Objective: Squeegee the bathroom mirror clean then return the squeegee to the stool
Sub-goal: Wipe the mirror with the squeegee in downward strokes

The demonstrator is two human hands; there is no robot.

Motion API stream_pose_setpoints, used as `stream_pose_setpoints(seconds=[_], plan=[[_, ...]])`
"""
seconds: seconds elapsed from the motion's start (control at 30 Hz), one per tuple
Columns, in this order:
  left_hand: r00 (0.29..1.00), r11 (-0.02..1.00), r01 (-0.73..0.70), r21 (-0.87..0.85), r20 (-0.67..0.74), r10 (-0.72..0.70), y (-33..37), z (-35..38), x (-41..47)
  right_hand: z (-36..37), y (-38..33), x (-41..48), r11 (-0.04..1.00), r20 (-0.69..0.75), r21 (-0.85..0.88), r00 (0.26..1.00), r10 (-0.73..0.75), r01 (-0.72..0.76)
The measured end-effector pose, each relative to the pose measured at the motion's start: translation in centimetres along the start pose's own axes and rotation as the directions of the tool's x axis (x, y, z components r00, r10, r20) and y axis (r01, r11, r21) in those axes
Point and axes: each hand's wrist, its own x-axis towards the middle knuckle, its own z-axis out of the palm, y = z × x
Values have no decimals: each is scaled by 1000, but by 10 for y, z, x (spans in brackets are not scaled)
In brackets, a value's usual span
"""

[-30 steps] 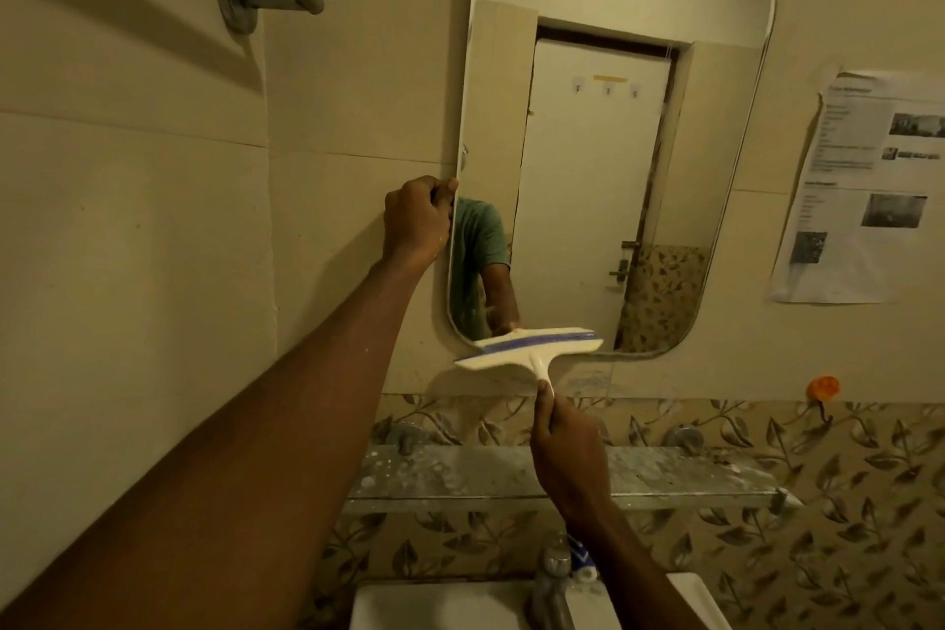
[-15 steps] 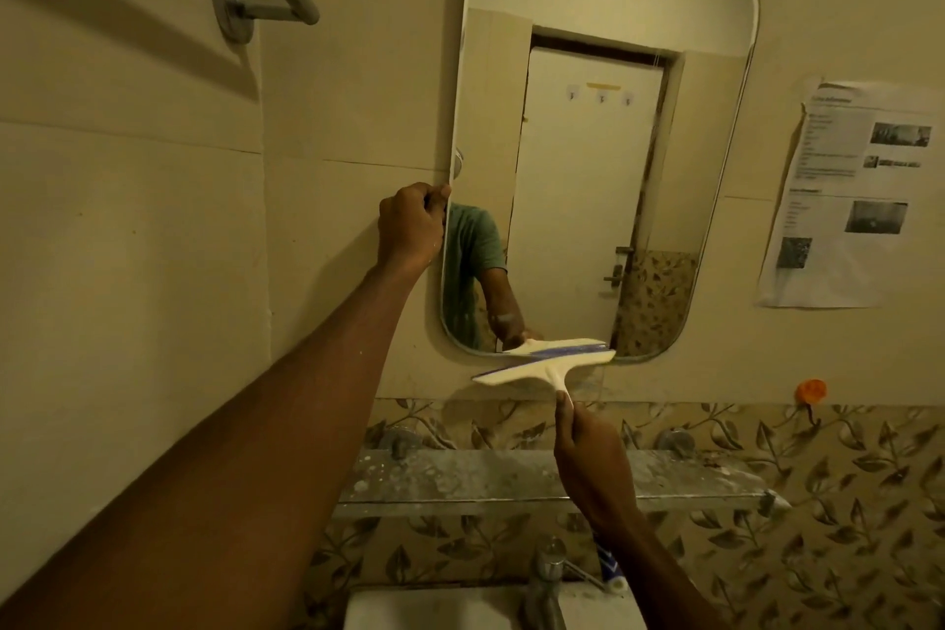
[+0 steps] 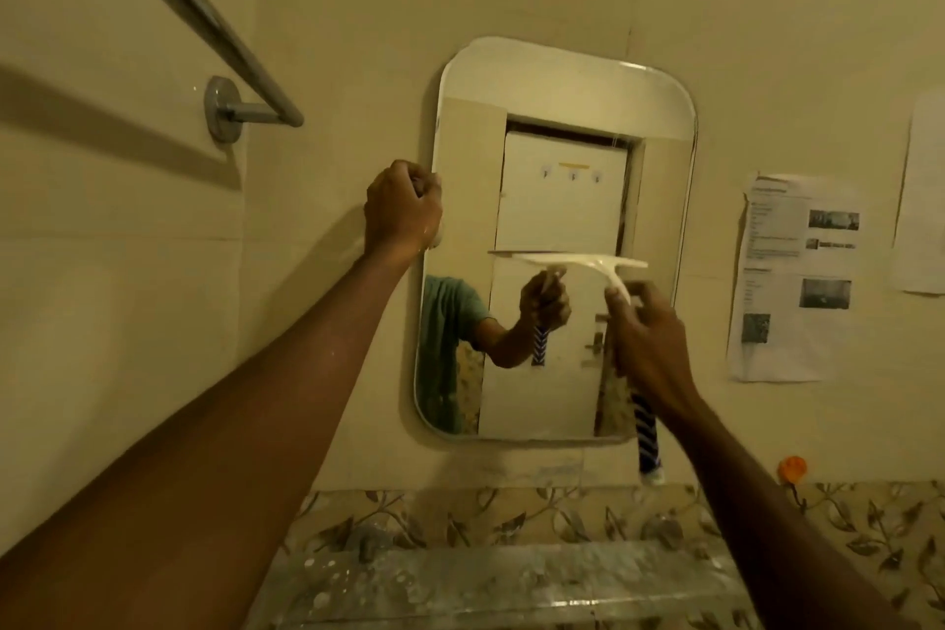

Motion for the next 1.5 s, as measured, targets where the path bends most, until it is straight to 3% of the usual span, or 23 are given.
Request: stream_pose_setpoints(seconds=[0.27,0.43,0.77,0.9,1.0,1.23,1.37,1.5], plan=[[997,997,-68,43,-38,70,39,12,53,-21,-63,123,979,-79,-158,986,-144,130],[992,986,-91,137,-73,102,38,19,75,-35,-99,173,935,9,-335,993,-116,112],[958,946,-227,231,-124,260,28,24,86,-33,-67,105,887,153,-461,985,79,1],[945,936,-253,243,-145,293,26,23,85,-55,-119,171,856,53,-515,998,-20,45],[944,939,-258,226,-145,295,23,21,89,-55,-133,205,859,55,-509,998,-34,57],[941,941,-271,205,-147,303,21,22,89,-33,-64,123,855,156,-517,987,33,54],[942,946,-277,169,-147,302,17,24,91,-49,-116,178,805,93,-588,995,-24,75],[944,952,-277,130,-150,295,16,23,91,-55,-130,208,850,40,-525,999,-31,47]])
